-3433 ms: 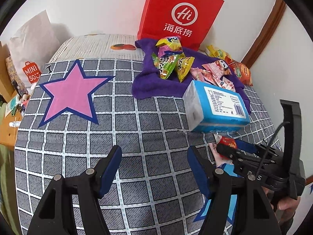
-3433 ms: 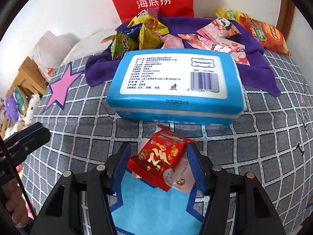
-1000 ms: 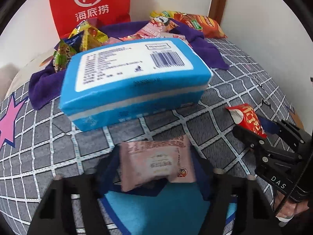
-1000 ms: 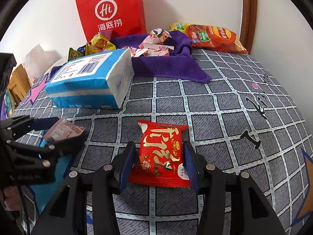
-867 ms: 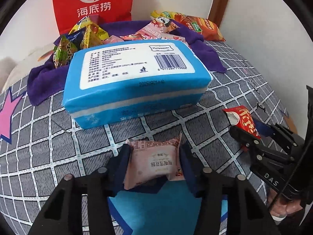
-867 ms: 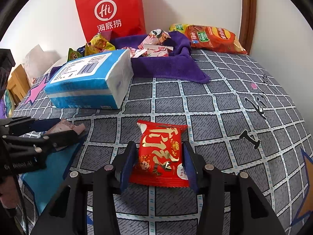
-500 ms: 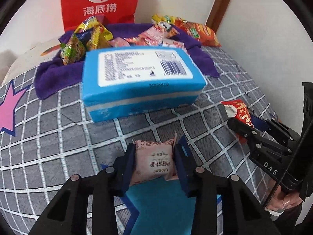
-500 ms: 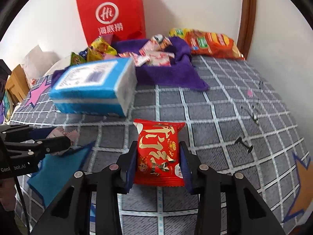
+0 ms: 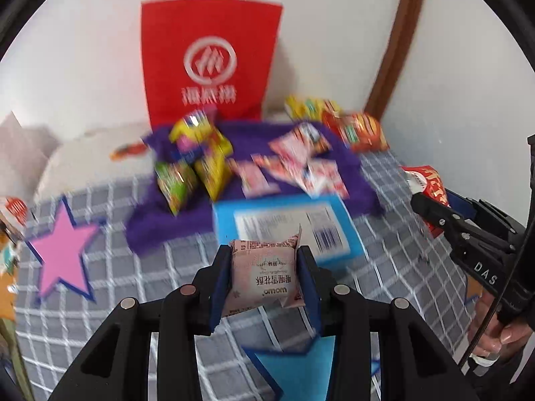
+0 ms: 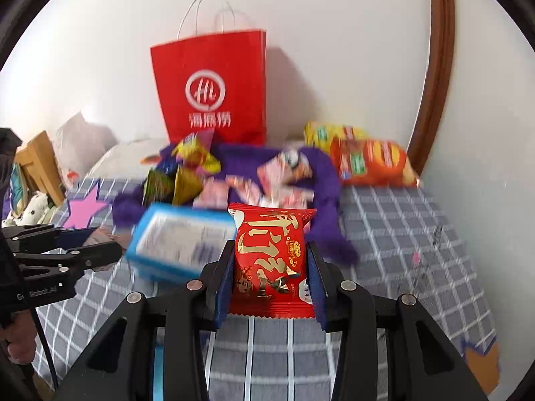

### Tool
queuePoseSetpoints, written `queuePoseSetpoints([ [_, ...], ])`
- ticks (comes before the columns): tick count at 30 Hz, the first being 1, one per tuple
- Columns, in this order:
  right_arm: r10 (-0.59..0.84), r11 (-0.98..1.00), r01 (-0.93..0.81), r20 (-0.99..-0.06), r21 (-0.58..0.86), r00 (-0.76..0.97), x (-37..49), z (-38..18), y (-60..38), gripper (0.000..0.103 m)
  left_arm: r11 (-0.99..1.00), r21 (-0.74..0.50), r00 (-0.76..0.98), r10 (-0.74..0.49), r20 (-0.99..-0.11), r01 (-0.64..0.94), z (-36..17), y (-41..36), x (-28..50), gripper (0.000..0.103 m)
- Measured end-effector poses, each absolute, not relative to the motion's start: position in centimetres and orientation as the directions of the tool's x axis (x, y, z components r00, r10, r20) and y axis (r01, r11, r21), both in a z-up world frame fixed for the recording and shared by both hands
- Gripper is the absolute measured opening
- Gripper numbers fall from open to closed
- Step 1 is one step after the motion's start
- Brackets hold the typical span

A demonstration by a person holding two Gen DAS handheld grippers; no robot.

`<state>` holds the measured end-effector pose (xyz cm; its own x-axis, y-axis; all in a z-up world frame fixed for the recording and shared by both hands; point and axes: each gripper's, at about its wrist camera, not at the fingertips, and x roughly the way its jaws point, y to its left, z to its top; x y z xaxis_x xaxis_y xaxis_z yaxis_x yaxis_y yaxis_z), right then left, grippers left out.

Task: Organize snacks
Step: 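Carry the red packet with the right tool while the left tool carries the pink packet over the towel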

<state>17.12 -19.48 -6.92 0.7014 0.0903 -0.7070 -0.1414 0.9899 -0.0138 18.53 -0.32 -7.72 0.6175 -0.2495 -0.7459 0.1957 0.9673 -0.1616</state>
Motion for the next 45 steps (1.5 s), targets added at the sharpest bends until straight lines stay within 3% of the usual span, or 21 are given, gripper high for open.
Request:
queuePoseSetpoints([
  [16,0.146,0.982,-0.191,-0.670,0.007,0.728,27.9,-2.0,-17.6,0.040,0.984,-0.128,0.690,-0.177,-0.702,0.123,-3.4,2.7,28.0,0.038],
  [30,0.180,0.976,-0.218,-0.669,0.027,0.721,35.2,-3.9,-17.0,0.040,0.979,-0.157,0.654,-0.206,-0.728,0.133,-6.2,0.9,35.0,0.038],
  [45,0.193,0.967,-0.251,-0.741,0.034,0.643,38.8,-9.4,-16.8,0.040,0.984,-0.154,0.614,-0.179,-0.769,0.094,-9.6,2.2,37.0,0.038],
])
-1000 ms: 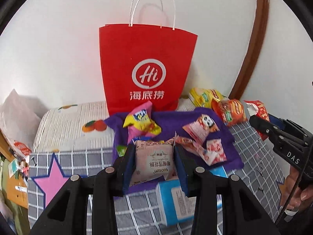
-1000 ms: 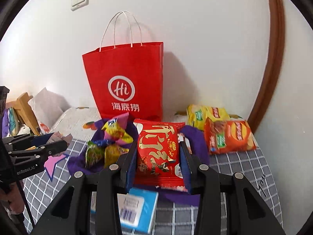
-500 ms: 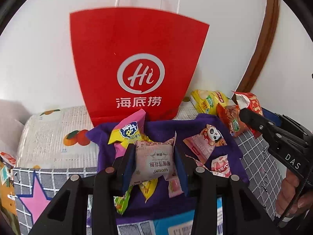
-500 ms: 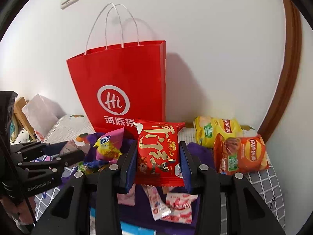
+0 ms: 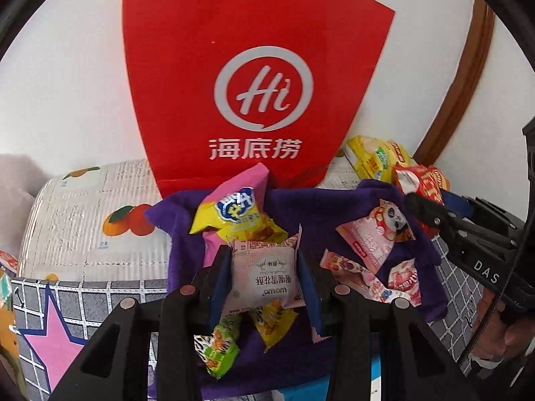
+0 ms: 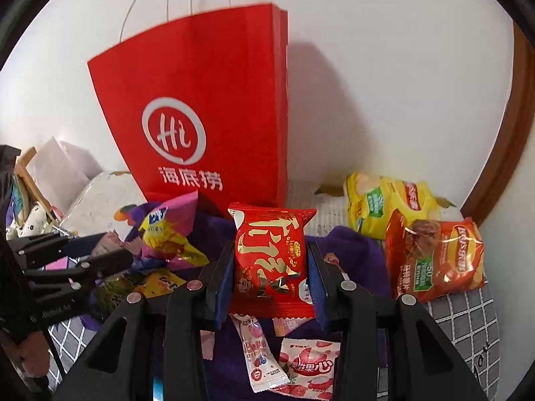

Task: Organize snacks
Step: 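Lower the red and pink packets onto the towel and open both tools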

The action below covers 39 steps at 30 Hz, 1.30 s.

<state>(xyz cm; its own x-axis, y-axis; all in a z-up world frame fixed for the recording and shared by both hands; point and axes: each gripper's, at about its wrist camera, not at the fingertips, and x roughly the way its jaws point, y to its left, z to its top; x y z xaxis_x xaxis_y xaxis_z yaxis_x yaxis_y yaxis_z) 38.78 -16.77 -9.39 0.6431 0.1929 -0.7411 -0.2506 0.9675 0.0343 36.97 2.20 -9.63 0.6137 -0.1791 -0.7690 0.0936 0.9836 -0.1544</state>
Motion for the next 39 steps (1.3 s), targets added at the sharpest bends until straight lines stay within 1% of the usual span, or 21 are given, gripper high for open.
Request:
queuePoseSetpoints([
  [10,0.236,0.961,-0.258,-0.776,0.098,0.585,39.4,-10.8,-17.6,0.040,0.983,-0.165,0.592,-0.179,-0.786,0.078,-10.3,2.6,37.5,0.038],
  [17,0.225,0.962,-0.248,-0.837,0.111,0.499,40.2,-13.2,-17.0,0.040,0.983,-0.161,0.586,-0.184,-0.790,0.091,-10.6,2.1,37.6,0.038],
  [30,0.205,0.960,-0.264,-0.873,0.091,0.443,40.6,-15.1,-16.0,0.040,0.982,-0.166,0.577,-0.187,-0.795,0.089,-10.8,2.2,37.8,0.038],
  [39,0.204,0.962,-0.253,-0.890,0.104,0.408,41.3,-15.4,-16.1,0.040,0.981,-0.166,0.570,-0.193,-0.799,0.100,-10.9,1.6,37.8,0.038],
])
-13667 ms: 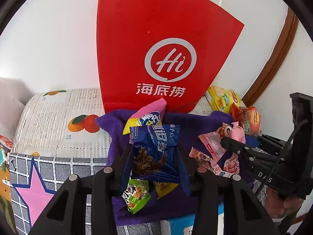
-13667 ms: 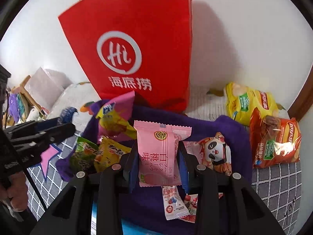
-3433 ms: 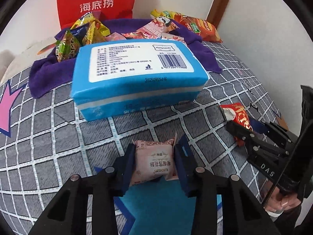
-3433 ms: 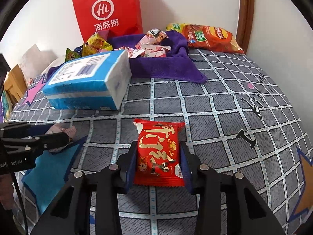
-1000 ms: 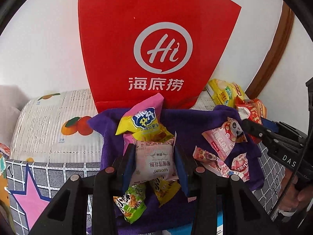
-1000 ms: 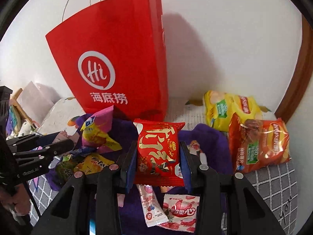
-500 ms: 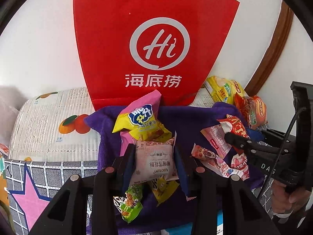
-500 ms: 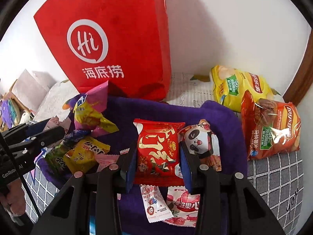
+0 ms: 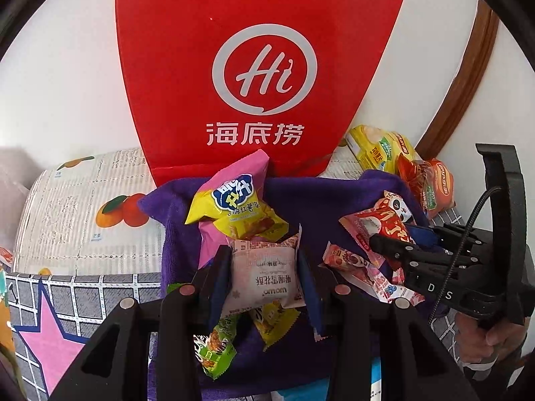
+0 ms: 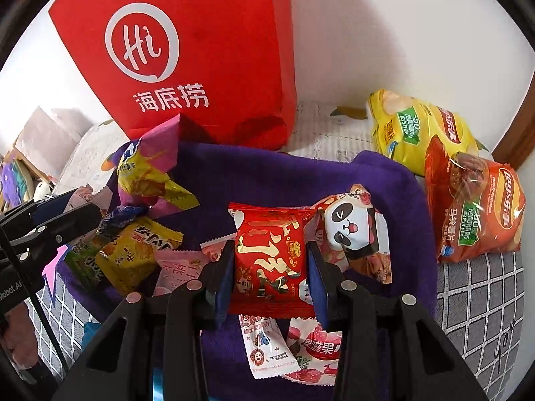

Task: Organize snacks
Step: 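Lower the red and pink packets onto the towel and open both tools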

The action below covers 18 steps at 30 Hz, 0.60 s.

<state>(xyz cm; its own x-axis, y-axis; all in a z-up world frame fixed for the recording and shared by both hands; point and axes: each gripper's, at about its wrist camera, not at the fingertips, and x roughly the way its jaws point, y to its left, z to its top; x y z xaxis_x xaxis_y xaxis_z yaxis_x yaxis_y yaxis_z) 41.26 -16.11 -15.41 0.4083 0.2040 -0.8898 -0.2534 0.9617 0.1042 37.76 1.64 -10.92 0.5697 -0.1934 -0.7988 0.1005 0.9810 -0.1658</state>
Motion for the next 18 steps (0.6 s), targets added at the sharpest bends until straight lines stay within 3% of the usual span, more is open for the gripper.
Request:
queuePoseSetpoints([
  [18,0.199,0.960,-0.261,-0.898,0.099,0.393,41.43,-15.70,-15.93,0.041,0.978,-0.178,0.561,-0.210,-0.801,0.111,-11.10,1.50,37.65,0.038],
])
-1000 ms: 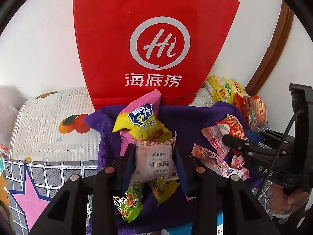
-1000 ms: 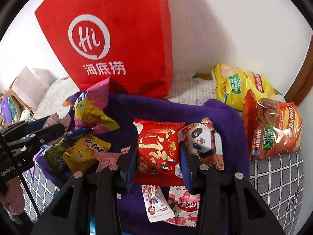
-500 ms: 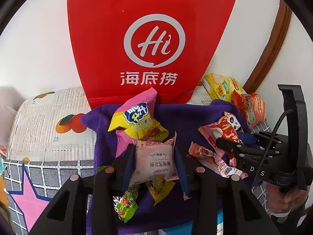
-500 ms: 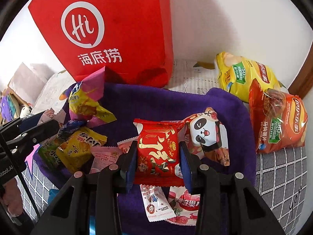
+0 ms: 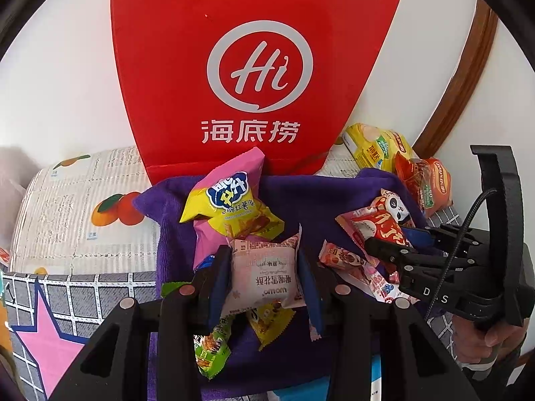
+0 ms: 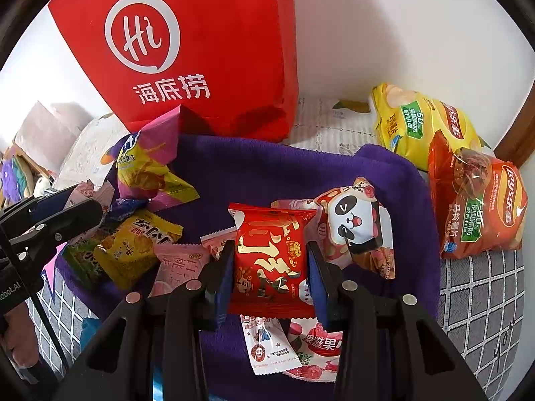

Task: Organize snacks
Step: 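Lower the red and pink packets onto the towel and open both tools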

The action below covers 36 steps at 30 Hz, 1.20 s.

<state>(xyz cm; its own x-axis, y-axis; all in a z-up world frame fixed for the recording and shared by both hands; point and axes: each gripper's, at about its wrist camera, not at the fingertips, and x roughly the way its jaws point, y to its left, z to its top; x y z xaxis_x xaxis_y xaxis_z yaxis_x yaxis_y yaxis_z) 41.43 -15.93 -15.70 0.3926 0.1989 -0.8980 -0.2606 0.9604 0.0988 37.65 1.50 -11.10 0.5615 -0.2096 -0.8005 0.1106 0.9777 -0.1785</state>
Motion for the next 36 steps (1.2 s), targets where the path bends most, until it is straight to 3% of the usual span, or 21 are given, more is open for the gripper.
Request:
queuePoseSetpoints([
  [11,0.196,0.955,-0.285,-0.891,0.079,0.410,41.0,-15.0,-15.8,0.048,0.977,-0.180,0.562,-0.213,-0.799,0.116,-11.1,1.4,37.6,0.038],
  [36,0.192,0.971,-0.222,-0.835,0.086,0.516,40.1,-10.9,-19.4,0.048,0.963,-0.176,0.511,-0.257,-0.820,0.202,-12.3,-1.6,37.2,0.044],
])
